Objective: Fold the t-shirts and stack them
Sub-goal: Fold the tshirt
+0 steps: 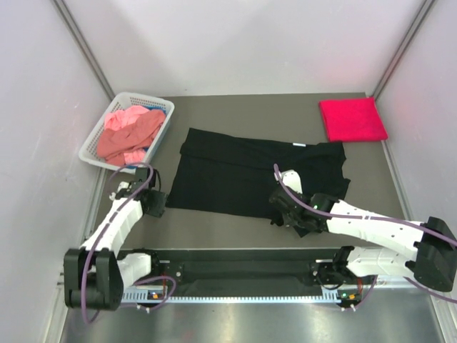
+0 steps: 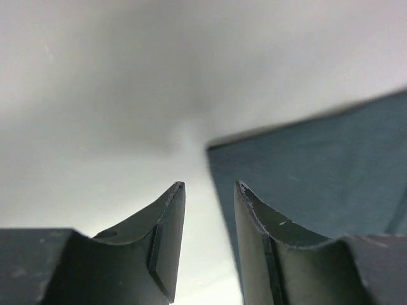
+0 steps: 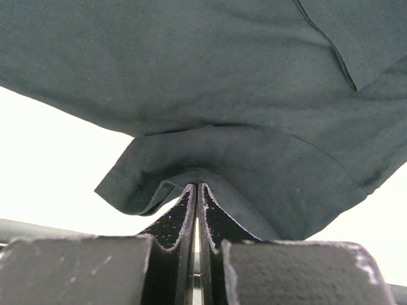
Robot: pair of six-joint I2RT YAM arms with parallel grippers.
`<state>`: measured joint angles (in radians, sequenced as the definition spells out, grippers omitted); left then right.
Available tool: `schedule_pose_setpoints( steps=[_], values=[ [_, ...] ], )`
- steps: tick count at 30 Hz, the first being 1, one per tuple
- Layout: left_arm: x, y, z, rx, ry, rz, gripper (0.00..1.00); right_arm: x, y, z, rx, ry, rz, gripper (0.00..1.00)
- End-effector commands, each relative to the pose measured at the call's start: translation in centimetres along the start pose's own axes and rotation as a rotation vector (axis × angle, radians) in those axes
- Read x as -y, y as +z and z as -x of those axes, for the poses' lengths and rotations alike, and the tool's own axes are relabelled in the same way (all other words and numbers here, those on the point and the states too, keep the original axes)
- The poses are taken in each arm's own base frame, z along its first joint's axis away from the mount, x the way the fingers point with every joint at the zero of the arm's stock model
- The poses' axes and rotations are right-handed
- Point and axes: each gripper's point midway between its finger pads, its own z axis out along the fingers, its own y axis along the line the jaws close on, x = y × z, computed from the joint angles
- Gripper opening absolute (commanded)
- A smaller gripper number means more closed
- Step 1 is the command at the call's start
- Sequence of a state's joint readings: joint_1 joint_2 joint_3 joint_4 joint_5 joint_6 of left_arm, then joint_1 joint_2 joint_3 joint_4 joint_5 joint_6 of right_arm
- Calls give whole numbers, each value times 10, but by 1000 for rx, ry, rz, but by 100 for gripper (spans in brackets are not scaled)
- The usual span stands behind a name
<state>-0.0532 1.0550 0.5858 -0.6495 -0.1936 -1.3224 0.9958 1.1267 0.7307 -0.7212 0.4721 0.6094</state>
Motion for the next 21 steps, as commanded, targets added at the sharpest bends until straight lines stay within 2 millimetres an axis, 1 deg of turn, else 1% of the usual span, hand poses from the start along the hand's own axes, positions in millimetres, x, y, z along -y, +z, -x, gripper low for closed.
schedule_pose_setpoints(
  steps=[1,5,7,15,17,18,20,21],
  values=[
    [-1,6,-8,-53,-39,67,42,-1,2,10,35,26,12,0],
    [-12,21,-17,-75,-45,97,42,2,2,12,36,29,5,0],
    [-12,25,-19,-78,-46,91,42,4,1,13,40,31,0,0],
    [-15,31,-6,-4,-10,98,42,9,1,7,34,40,-8,0],
    [-16,33,-7,-2,-12,91,42,11,2,6,29,37,-14,0],
    [-12,34,-7,-6,-15,73,42,11,1,6,31,38,-14,0],
    [-13,36,-9,-13,-14,77,42,11,1,6,29,40,-16,0],
    [-10,37,-9,-14,-15,68,41,11,1,6,29,40,-16,0]
  ],
)
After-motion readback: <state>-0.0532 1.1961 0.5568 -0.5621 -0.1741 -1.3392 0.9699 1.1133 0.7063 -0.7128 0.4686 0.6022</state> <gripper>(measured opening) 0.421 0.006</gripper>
